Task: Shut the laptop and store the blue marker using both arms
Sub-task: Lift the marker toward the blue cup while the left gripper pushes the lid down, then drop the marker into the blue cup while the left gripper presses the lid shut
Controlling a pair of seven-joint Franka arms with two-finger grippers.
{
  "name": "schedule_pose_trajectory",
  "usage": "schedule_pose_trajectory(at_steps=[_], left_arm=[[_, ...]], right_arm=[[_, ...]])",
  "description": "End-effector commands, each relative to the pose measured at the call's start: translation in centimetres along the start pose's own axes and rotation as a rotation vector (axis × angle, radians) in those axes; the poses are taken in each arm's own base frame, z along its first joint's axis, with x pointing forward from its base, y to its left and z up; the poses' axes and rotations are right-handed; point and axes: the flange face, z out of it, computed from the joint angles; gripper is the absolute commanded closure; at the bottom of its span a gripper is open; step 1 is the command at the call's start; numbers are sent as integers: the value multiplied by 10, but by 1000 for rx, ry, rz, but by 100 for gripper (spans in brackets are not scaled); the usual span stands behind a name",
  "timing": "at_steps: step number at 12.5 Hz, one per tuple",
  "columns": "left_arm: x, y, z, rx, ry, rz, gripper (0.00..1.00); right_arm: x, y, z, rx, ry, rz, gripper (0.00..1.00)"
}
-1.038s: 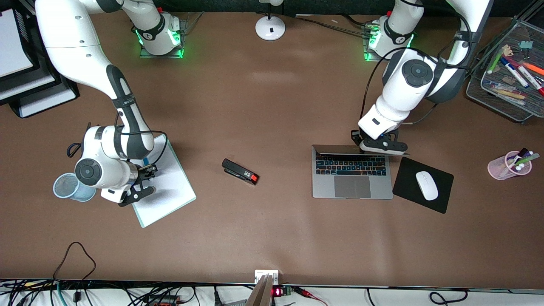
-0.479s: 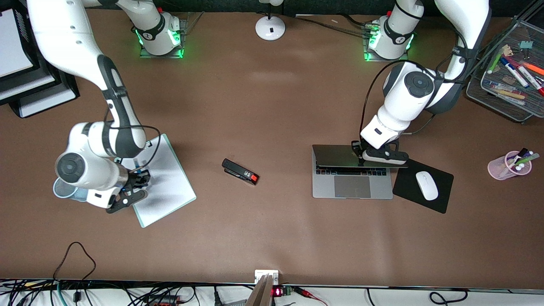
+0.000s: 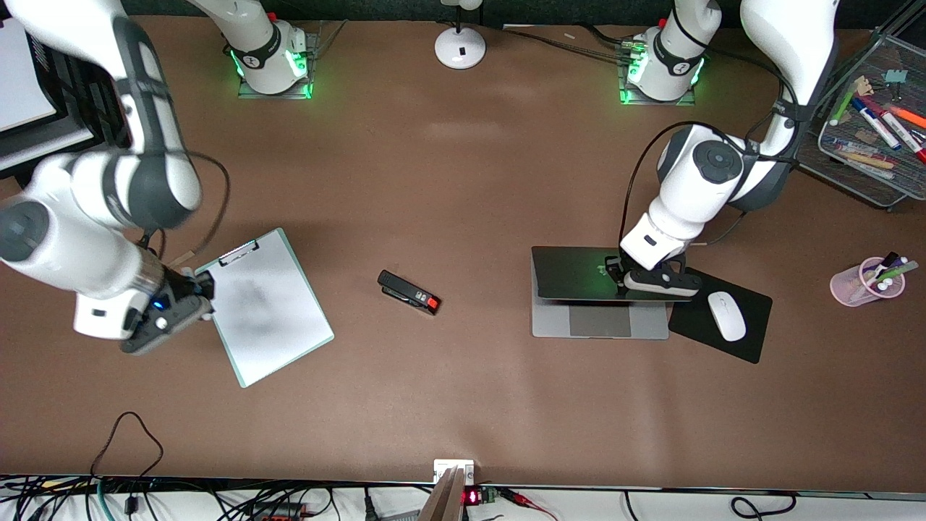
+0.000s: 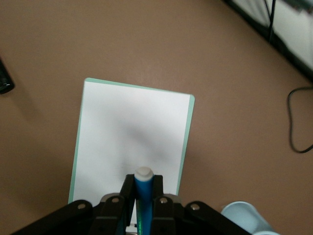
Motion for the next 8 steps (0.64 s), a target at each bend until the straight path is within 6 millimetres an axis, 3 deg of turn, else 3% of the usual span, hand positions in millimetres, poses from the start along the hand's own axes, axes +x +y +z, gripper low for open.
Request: schedule_pose_trajectory(at_steps=[1, 4, 8], left_arm=[[16, 2, 10, -3, 14, 4, 100], [23, 1, 18, -11, 13, -2, 100], [20, -4, 39, -27, 23, -11, 100]], right_arm=[[-19, 12, -42, 47, 78, -93, 100], [-37, 36, -76, 147, 176, -160, 100], [-81, 77, -83, 222, 316, -295, 100]])
